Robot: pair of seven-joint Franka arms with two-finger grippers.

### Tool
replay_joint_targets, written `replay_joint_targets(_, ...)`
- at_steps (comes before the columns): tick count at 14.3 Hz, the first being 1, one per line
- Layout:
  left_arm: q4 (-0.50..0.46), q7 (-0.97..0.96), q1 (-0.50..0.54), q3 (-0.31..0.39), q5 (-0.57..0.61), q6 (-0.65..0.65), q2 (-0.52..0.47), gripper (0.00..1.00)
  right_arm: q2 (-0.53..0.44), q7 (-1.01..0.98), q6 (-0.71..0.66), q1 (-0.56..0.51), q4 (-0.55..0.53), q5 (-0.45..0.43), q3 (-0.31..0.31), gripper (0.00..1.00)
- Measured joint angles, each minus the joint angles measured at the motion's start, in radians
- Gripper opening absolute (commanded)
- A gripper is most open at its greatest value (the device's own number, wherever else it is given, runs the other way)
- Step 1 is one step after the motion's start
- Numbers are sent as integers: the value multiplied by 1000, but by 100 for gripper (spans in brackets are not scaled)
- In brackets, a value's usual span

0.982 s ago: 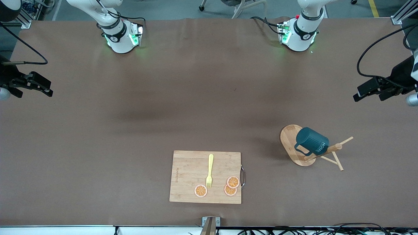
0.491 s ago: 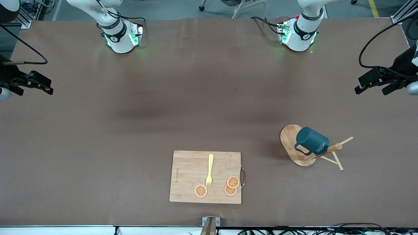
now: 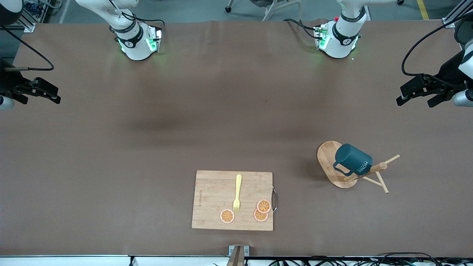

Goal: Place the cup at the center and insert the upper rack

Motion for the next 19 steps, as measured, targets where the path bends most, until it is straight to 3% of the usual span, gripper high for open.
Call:
replay_joint_targets(7, 2, 0, -10, 20, 0, 6, -6, 100, -30, 0, 1, 0, -23, 0, 0, 100)
replay_joint_targets(11, 2, 0, 49, -39, 0, 7, -6, 100, -30, 0, 19, 0, -25, 0, 0, 100)
replay_joint_targets(19, 2, 0, 52, -50, 3, 27, -6, 100, -30, 0, 24, 0, -25, 1, 5, 100)
